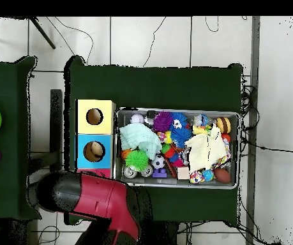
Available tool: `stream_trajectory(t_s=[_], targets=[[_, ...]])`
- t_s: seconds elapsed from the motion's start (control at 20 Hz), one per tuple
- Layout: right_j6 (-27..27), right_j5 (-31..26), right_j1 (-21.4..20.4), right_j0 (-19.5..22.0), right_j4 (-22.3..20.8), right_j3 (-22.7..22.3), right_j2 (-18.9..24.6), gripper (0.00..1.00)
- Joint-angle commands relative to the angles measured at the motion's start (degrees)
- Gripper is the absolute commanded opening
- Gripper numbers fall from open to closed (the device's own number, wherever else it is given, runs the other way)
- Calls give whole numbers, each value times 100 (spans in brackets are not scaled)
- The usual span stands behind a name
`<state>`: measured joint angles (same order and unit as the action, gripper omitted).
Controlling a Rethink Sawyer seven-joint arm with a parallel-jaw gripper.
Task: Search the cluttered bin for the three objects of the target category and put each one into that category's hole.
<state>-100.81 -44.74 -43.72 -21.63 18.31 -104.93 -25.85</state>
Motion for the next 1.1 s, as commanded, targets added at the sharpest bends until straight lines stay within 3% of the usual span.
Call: stream_trajectory(t_s=[0.05, 0.55, 1.1], targets=[[-754, 468, -110, 215, -269, -666, 273, 0], [-846, 1071, -34, 310, -22, -986, 612, 0], [-1192, 1113, 69, 47, 50, -905, 614, 0]])
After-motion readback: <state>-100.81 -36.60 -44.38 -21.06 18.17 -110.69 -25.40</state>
